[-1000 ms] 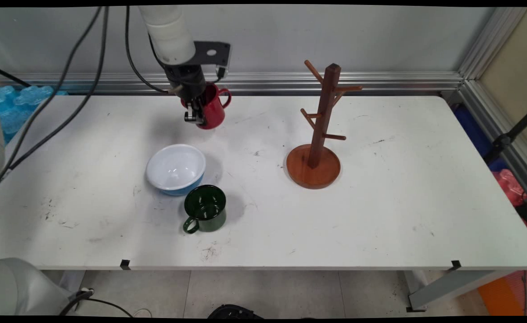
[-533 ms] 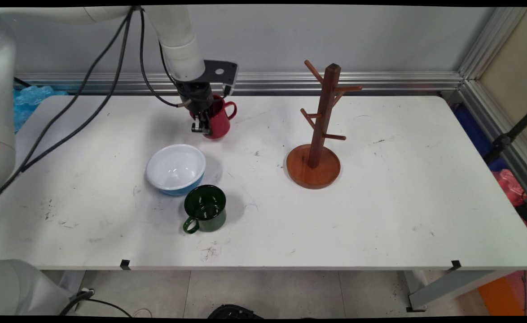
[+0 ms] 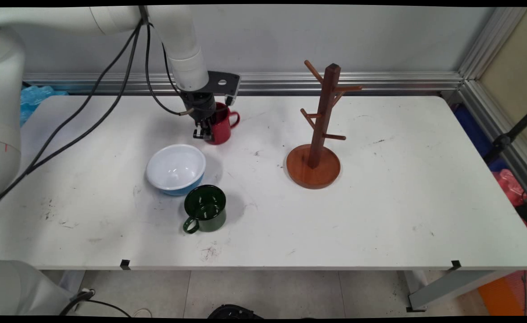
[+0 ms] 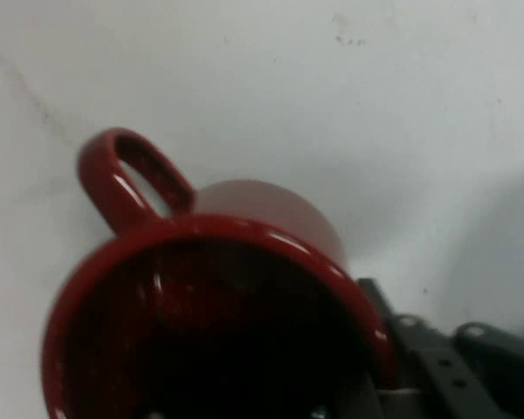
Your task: Place the picked object on the table
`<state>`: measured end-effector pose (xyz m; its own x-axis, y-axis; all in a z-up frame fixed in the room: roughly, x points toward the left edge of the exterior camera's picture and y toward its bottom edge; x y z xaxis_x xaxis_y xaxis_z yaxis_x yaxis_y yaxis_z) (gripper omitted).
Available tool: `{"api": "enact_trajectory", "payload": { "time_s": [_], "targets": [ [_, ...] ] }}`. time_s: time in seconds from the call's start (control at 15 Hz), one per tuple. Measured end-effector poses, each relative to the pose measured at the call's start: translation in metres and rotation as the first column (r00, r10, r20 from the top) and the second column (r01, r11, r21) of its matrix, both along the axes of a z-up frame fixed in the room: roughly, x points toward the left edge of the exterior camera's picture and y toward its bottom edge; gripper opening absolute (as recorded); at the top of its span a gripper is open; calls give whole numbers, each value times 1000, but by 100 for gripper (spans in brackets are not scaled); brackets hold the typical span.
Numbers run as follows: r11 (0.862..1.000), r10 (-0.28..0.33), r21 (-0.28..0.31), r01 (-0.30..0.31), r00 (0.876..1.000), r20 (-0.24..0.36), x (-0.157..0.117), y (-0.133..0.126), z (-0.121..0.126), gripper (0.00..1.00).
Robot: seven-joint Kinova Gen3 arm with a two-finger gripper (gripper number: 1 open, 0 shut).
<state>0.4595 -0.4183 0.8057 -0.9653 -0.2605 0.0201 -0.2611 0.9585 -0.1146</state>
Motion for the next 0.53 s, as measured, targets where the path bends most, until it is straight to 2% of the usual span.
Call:
{"api": "enact_trajectory", "payload": {
  "time_s": [0.07, 0.53],
  "targets": [
    [1000, -3, 1, 3, 1000, 0, 0, -1, -3, 100],
    [1000, -18, -9, 18, 1000, -18, -4, -3, -9, 100]
  ]
}}
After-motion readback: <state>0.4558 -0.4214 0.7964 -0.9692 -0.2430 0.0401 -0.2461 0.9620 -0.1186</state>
